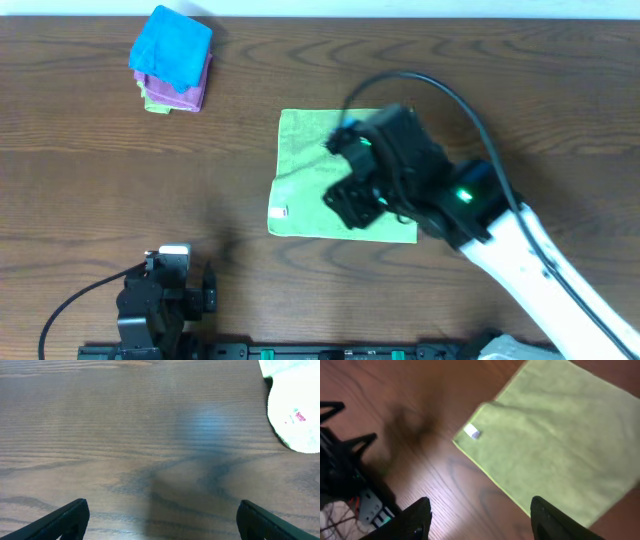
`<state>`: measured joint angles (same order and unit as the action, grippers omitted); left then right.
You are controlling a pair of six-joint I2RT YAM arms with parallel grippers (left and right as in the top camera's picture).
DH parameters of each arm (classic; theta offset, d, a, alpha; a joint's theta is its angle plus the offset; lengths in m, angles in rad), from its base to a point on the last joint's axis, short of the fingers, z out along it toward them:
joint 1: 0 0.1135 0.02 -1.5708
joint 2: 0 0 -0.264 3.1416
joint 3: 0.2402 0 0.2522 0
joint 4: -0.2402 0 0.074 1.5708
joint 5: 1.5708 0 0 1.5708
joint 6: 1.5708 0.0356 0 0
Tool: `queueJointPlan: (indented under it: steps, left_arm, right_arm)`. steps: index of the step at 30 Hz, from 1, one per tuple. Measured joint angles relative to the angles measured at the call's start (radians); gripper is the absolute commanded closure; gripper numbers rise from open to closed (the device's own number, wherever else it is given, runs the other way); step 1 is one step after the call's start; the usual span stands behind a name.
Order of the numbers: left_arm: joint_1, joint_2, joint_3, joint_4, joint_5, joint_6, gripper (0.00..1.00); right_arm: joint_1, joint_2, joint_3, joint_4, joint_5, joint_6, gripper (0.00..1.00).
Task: Fold the cloth
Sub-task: 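Drag the green cloth with the right gripper to the table center, flattening it, then move the left gripper to the cloth's left edge near the tag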
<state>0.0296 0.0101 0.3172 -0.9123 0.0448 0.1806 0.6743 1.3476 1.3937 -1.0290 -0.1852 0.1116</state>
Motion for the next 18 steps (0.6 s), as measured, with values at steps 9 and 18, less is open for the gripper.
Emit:
queueJointPlan:
  steps: [9, 18]
  left_arm:
    - [0.0, 0.0, 0.0, 0.023, 0.046, -0.001, 0.05]
    - [0.0, 0.023, 0.011, 0.114, 0.24, -0.127, 0.05]
  right_arm:
    - [-0.049, -0.325, -0.358, 0.085, 0.003, 0.068, 0.34]
    - [-0.054, -0.485, -0.512, 0.089, 0.004, 0.183, 0.32]
